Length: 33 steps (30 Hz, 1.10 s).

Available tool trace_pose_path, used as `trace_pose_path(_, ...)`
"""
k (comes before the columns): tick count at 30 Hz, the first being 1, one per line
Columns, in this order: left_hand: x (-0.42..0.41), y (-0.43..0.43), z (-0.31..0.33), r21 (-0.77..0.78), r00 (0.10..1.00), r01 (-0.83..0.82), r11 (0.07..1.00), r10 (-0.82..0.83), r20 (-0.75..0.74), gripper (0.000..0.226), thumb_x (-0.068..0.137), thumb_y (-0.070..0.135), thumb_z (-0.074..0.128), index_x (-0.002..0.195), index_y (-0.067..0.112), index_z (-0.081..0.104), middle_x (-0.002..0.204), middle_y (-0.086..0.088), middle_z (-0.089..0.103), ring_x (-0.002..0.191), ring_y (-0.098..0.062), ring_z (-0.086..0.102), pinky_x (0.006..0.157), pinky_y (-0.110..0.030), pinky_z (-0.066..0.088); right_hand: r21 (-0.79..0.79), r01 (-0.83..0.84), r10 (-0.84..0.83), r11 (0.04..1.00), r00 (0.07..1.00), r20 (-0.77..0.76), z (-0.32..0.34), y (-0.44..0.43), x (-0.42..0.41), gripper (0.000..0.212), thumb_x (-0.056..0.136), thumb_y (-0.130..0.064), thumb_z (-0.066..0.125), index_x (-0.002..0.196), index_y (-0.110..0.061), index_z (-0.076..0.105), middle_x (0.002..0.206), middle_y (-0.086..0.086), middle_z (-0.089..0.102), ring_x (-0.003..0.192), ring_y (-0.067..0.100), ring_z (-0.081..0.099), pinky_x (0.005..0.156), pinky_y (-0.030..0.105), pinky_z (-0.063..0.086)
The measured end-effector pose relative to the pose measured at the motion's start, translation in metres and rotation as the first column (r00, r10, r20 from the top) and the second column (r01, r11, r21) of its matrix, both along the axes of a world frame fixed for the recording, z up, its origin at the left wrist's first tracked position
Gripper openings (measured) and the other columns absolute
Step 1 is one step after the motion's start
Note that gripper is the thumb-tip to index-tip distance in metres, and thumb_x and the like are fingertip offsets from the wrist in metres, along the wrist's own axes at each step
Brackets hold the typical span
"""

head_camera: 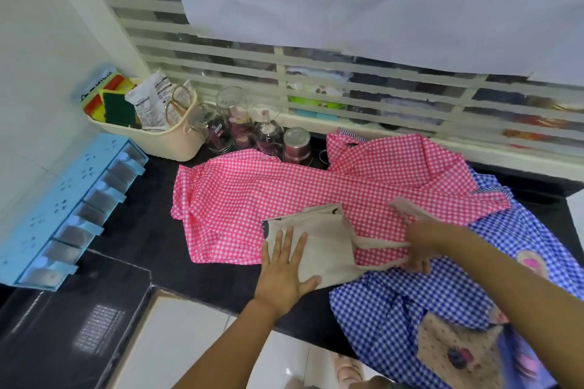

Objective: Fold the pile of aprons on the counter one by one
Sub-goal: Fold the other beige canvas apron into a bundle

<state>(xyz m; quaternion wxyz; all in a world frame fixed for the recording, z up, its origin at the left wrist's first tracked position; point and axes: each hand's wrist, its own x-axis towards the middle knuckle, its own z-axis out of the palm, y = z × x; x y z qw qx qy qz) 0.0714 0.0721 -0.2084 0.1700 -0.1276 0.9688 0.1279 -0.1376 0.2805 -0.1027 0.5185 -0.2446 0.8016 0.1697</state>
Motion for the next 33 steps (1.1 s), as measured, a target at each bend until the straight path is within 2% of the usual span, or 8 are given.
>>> trace_pose_path(4, -0.002, -0.001, 0.001, 0.003, 0.998, 0.040, 0.999, -0.040, -0.041, 0.100, 0.065, 0.087, -0.009, 0.145, 0.029, -0.026, 0.153, -0.004, -0.032, 0.141, -0.024, -0.031, 0.105, -0.042, -0.032, -0.048, 0.205, -0.209, 0.978, 0.973, -0.096, 0.025, 0.041, -0.015, 0.018, 0.086, -0.028, 0.069, 0.084, -0.010, 0.071, 0.075, -0.004, 0.072, 0.066, 0.007, 0.065, 0.065, 0.020, 0.052)
trace_pose_path(8, -0.007, -0.001, 0.009, 0.005, 0.999, 0.042, 0.999, -0.042, 0.020, 0.112, 0.050, 0.094, -0.016, 0.138, 0.028, -0.034, 0.147, -0.005, -0.039, 0.141, -0.026, -0.031, 0.109, -0.048, -0.023, -0.210, 0.362, -0.405, 0.908, 0.886, -0.225, 0.033, 0.075, -0.023, 0.023, 0.087, -0.025, 0.067, 0.092, -0.003, 0.070, 0.084, 0.008, 0.073, 0.086, 0.023, 0.069, 0.070, 0.025, 0.052)
trace_pose_path(11, -0.011, 0.000, 0.016, -0.016, 0.994, 0.080, 0.997, -0.079, 0.079, 0.113, 0.071, 0.088, 0.028, 0.144, 0.022, -0.029, 0.149, -0.011, -0.038, 0.141, -0.032, -0.029, 0.111, -0.052, -0.018, -0.412, 0.165, -0.389, 0.896, 0.740, -0.548, 0.024, 0.078, -0.008, 0.042, 0.084, -0.024, 0.069, 0.121, -0.008, 0.060, 0.121, 0.016, 0.060, 0.111, 0.031, 0.055, 0.091, 0.034, 0.044)
trace_pose_path(13, -0.012, 0.002, 0.023, 0.010, 0.991, 0.088, 0.996, -0.089, 0.100, 0.115, 0.078, 0.075, 0.049, 0.148, 0.019, -0.024, 0.151, -0.014, -0.035, 0.141, -0.035, -0.028, 0.113, -0.052, -0.016, -0.680, 0.000, -0.494, 0.733, 0.688, -0.532, 0.020, 0.067, 0.019, 0.048, 0.079, -0.009, 0.070, 0.125, -0.010, 0.056, 0.127, 0.016, 0.052, 0.116, 0.033, 0.048, 0.096, 0.038, 0.039)
trace_pose_path(18, -0.012, -0.001, 0.027, 0.055, 0.989, 0.105, 0.993, -0.110, 0.095, 0.117, 0.079, 0.066, 0.059, 0.149, 0.017, -0.022, 0.152, -0.016, -0.033, 0.141, -0.036, -0.027, 0.114, -0.053, -0.013, -0.702, -0.261, -0.119, 0.663, 0.888, -0.443, 0.004, -0.001, 0.091, 0.064, 0.086, -0.008, 0.061, 0.144, -0.021, 0.037, 0.152, -0.001, 0.029, 0.138, 0.017, 0.029, 0.109, 0.029, 0.031)
trace_pose_path(24, -0.002, 0.002, 0.022, 0.134, 0.998, 0.061, 0.989, -0.058, -0.026, 0.102, 0.085, 0.045, 0.061, 0.152, 0.018, -0.010, 0.156, -0.013, -0.026, 0.145, -0.030, -0.021, 0.116, -0.048, -0.010, -0.614, -0.111, -0.040, 0.781, 0.973, -0.227, -0.043, -0.037, 0.112, 0.083, 0.087, -0.002, 0.057, 0.153, -0.025, 0.013, 0.161, -0.001, -0.001, 0.147, 0.018, 0.004, 0.117, 0.029, 0.015)
trace_pose_path(29, 0.028, 0.011, 0.013, 0.284, 0.968, 0.049, 0.958, 0.025, -0.249, 0.066, 0.096, 0.019, 0.048, 0.152, 0.021, 0.013, 0.154, 0.003, -0.012, 0.145, -0.015, -0.008, 0.118, -0.029, -0.011, -0.645, -0.090, -0.069, 0.758, 0.974, -0.216, -0.051, -0.036, 0.099, 0.078, 0.089, -0.025, 0.062, 0.153, -0.021, 0.017, 0.160, 0.000, 0.009, 0.146, 0.016, 0.013, 0.115, 0.024, 0.014)
trace_pose_path(33, 0.023, -0.010, 0.030, 0.398, 0.970, 0.020, 0.917, 0.078, -0.229, 0.043, 0.101, 0.025, 0.045, 0.144, 0.018, 0.042, 0.152, -0.001, 0.032, 0.141, -0.013, 0.029, 0.110, -0.011, 0.013, -0.575, -0.149, -0.001, 0.805, 0.968, -0.252, -0.044, -0.041, 0.088, 0.076, 0.085, -0.045, 0.065, 0.146, -0.016, 0.031, 0.149, 0.005, 0.038, 0.133, 0.024, 0.040, 0.107, 0.033, 0.034)
